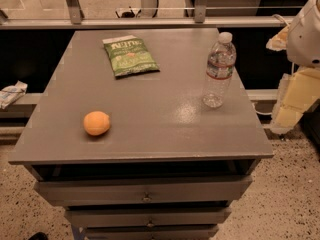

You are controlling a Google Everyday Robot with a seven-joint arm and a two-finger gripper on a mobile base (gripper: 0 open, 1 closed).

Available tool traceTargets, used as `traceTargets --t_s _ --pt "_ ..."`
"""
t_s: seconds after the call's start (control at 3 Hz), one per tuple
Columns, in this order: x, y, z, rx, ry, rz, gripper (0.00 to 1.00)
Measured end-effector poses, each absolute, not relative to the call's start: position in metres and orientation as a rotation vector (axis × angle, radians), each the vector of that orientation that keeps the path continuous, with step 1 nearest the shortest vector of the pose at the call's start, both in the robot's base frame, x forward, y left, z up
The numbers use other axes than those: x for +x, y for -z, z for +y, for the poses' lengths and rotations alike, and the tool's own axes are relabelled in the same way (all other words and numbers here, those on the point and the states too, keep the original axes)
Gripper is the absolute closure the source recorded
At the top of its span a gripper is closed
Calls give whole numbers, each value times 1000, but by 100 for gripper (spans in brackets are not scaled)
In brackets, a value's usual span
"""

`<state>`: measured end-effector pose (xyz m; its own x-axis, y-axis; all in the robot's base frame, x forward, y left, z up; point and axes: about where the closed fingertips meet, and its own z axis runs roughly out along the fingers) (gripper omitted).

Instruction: Move orange near water bottle

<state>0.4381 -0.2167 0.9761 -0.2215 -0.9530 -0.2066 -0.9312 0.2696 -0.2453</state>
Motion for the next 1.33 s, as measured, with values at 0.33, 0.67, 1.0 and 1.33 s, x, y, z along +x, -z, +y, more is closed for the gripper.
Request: traceTargets --t_s 0.33,0.67,1.0,1.33 --pt "438 -977 -216 -1723 100 2230 0" --pt "424 -964 -202 -1684 34 2237 0" --pt "411 -951 -184 -1667 -31 2237 0" --pt "399 -938 -150 -1642 -127 2178 0"
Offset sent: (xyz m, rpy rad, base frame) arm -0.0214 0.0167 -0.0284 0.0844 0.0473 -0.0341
